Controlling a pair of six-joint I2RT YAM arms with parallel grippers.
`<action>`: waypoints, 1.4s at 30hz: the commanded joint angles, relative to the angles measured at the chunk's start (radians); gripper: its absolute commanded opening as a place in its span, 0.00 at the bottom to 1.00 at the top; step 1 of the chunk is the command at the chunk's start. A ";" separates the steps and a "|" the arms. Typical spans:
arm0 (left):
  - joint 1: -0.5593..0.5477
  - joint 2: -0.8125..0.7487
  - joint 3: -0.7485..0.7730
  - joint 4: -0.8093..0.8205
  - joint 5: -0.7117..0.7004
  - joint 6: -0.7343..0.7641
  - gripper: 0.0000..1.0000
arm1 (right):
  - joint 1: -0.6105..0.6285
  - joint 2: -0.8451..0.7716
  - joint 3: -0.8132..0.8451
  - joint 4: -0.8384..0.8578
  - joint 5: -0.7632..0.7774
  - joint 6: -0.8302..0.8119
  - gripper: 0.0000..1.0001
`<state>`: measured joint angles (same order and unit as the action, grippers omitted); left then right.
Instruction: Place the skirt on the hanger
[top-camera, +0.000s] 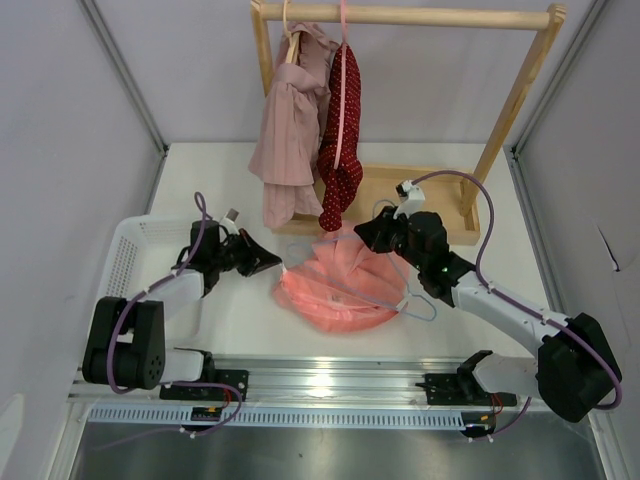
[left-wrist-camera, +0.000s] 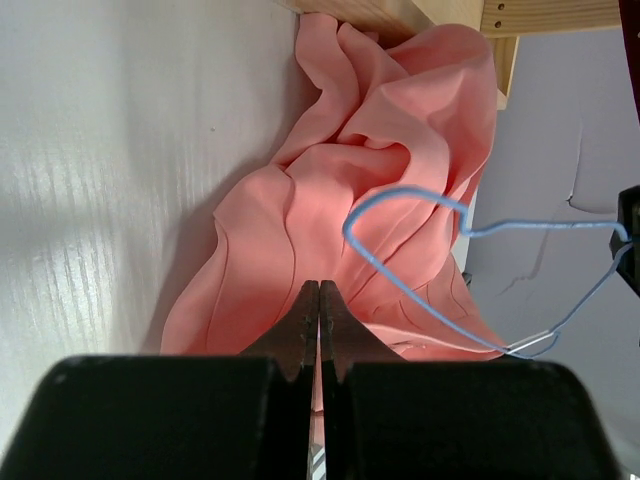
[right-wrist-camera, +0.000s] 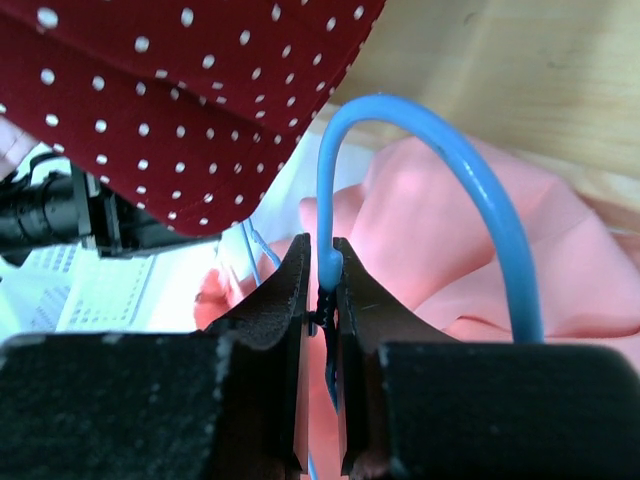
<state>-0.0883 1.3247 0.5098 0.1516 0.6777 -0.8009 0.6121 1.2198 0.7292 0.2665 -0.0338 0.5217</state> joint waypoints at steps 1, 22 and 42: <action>0.010 0.008 0.055 0.013 -0.030 0.028 0.00 | -0.008 -0.034 0.019 -0.006 -0.073 0.021 0.00; 0.010 0.016 0.084 0.029 -0.030 0.039 0.00 | -0.017 0.043 0.045 -0.026 -0.160 0.041 0.00; -0.028 -0.101 0.070 -0.056 0.011 0.066 0.00 | 0.080 0.077 0.053 0.054 0.032 0.000 0.00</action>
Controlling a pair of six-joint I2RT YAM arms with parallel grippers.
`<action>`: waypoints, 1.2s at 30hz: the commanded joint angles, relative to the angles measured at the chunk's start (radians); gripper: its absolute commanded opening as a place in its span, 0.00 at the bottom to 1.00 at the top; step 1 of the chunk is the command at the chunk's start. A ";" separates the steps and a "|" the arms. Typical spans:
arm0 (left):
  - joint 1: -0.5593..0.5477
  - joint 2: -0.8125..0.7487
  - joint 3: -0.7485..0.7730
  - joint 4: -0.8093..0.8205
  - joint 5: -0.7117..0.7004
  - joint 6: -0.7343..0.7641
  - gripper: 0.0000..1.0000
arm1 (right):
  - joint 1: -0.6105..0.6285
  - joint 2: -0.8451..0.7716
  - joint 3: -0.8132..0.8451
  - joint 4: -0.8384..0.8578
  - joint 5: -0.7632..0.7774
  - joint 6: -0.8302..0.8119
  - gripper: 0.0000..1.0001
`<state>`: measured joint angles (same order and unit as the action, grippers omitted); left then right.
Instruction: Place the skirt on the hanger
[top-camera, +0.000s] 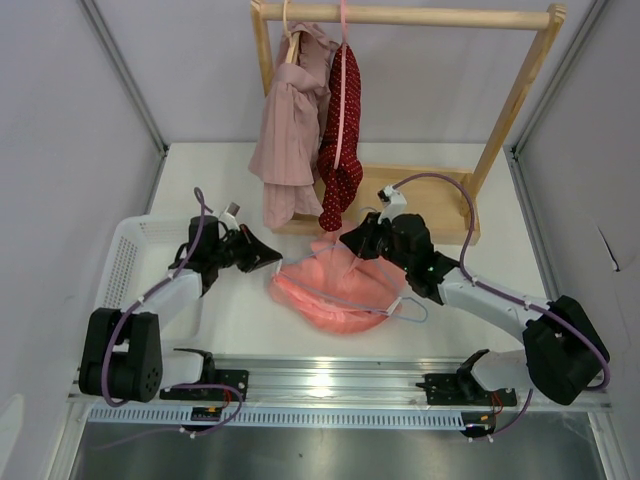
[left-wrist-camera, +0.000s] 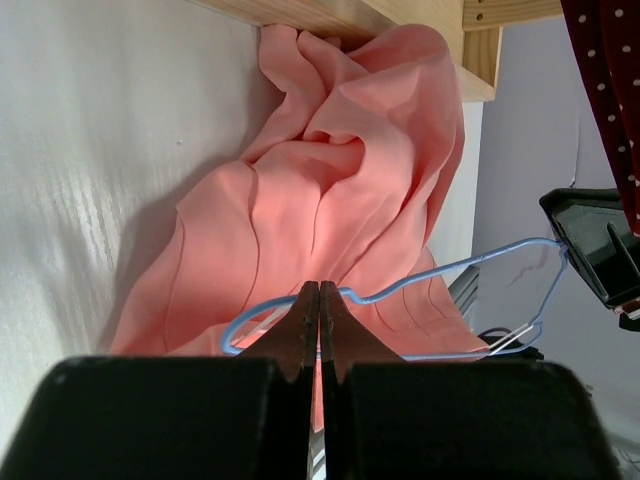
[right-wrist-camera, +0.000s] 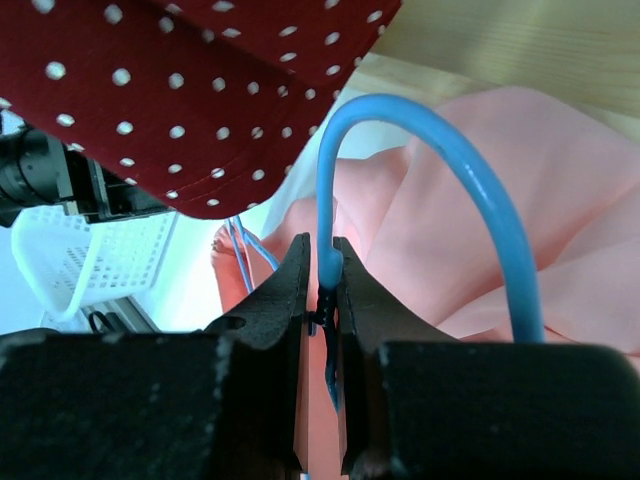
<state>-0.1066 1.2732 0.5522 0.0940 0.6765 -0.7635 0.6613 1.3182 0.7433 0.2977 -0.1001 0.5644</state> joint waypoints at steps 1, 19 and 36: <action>-0.013 -0.052 0.028 -0.007 0.011 0.030 0.00 | 0.031 -0.025 0.038 0.026 0.099 -0.043 0.00; -0.091 -0.149 0.026 -0.054 0.000 0.042 0.00 | 0.096 0.010 -0.142 0.441 0.074 0.051 0.00; -0.137 -0.415 0.273 -0.447 -0.017 0.380 0.36 | 0.123 -0.257 -0.239 0.494 0.071 -0.003 0.00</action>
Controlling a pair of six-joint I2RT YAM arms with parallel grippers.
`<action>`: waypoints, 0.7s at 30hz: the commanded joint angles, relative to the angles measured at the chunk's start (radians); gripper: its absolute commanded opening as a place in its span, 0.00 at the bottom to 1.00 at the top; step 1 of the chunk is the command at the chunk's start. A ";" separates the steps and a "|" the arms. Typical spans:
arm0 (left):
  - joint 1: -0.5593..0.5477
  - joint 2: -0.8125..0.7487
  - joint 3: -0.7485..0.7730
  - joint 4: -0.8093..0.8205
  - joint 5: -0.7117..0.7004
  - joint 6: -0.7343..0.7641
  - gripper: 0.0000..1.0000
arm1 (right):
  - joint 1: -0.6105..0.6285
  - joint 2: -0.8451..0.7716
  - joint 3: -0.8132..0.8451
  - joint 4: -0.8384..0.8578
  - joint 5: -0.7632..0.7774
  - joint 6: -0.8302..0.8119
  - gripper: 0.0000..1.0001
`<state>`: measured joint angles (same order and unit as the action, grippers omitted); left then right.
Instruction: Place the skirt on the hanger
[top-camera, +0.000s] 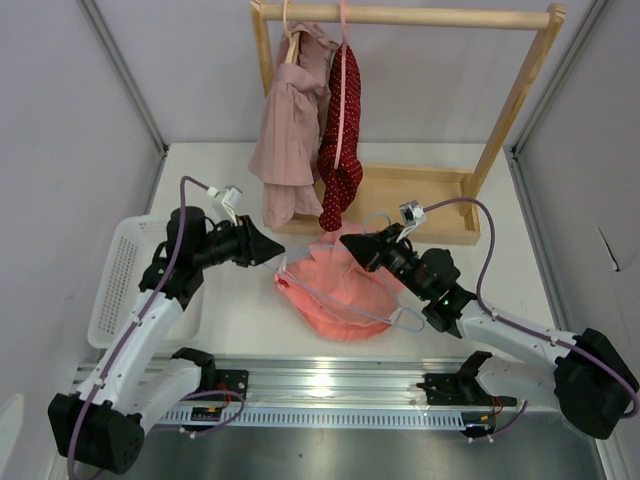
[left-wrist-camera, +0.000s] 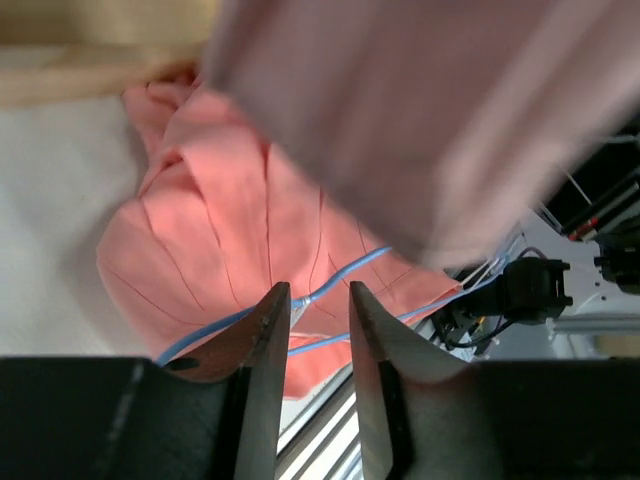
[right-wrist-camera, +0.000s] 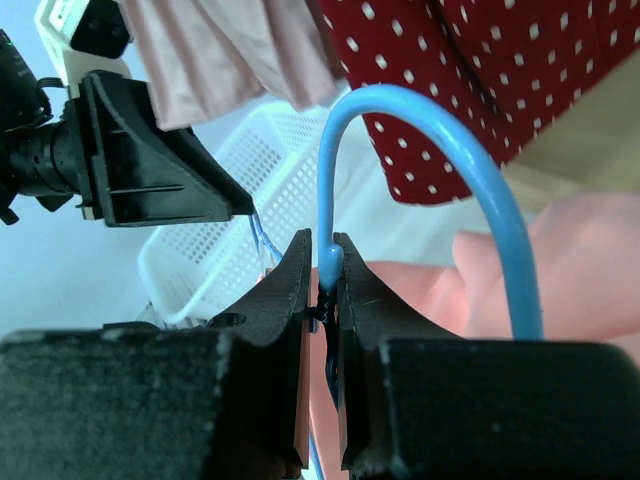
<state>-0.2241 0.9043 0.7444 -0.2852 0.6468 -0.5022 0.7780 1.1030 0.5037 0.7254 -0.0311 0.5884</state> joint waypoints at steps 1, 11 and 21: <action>-0.036 -0.059 0.094 -0.084 0.010 0.135 0.39 | 0.006 -0.049 0.001 0.066 -0.009 -0.032 0.00; -0.178 -0.016 0.375 -0.048 0.068 0.313 0.48 | 0.006 -0.141 0.036 -0.024 -0.061 -0.081 0.00; -0.374 0.319 0.694 -0.279 0.065 0.623 0.50 | 0.006 -0.209 0.142 -0.159 -0.076 -0.125 0.00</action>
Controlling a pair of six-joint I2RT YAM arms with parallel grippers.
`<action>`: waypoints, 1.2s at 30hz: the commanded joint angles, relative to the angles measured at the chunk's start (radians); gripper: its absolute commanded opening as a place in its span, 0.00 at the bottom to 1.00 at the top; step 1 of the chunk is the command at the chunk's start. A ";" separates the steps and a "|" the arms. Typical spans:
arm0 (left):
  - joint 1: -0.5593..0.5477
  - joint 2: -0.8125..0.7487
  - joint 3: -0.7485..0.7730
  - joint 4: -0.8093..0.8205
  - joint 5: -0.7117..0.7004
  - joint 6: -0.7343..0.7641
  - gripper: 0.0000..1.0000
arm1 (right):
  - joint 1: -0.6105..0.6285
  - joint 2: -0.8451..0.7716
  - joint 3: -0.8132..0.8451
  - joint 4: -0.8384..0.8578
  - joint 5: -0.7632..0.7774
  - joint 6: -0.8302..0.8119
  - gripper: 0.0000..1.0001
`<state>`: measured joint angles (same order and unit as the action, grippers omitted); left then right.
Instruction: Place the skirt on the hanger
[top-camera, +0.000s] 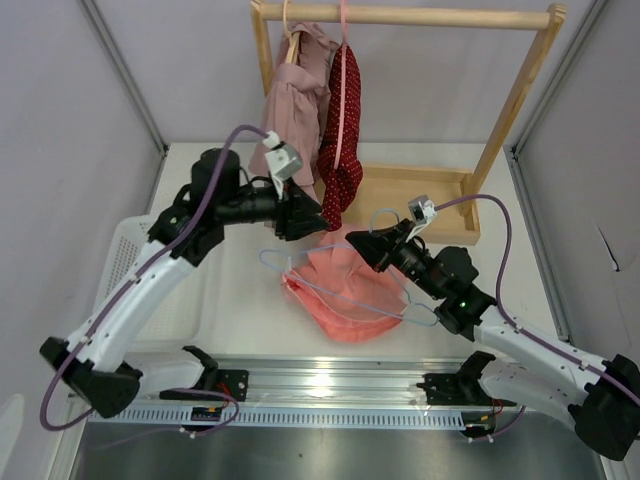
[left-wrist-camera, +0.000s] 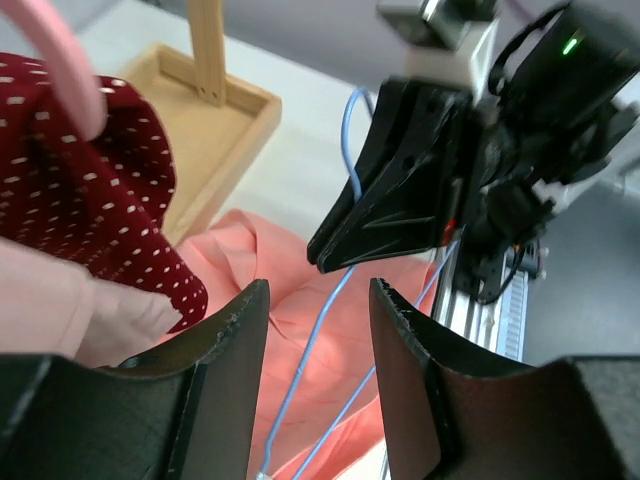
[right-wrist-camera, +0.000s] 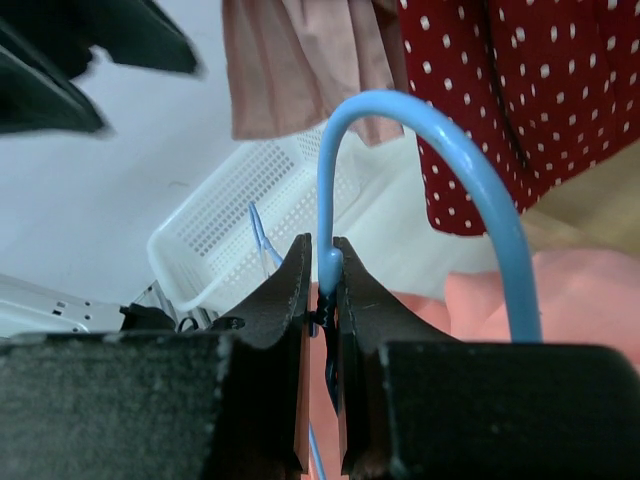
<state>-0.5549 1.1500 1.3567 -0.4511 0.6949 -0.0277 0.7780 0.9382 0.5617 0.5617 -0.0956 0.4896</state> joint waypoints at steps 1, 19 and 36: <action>-0.051 0.098 0.123 -0.138 0.031 0.169 0.50 | 0.006 -0.050 0.093 -0.018 -0.013 -0.029 0.00; -0.174 0.223 0.042 -0.143 0.083 0.233 0.46 | -0.017 -0.093 0.153 -0.111 -0.009 -0.051 0.00; -0.175 0.217 -0.044 -0.003 0.244 0.186 0.14 | -0.071 -0.110 0.185 -0.138 -0.053 -0.034 0.00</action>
<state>-0.7216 1.3716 1.3201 -0.5224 0.8146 0.1654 0.7174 0.8520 0.6830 0.3565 -0.1761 0.4442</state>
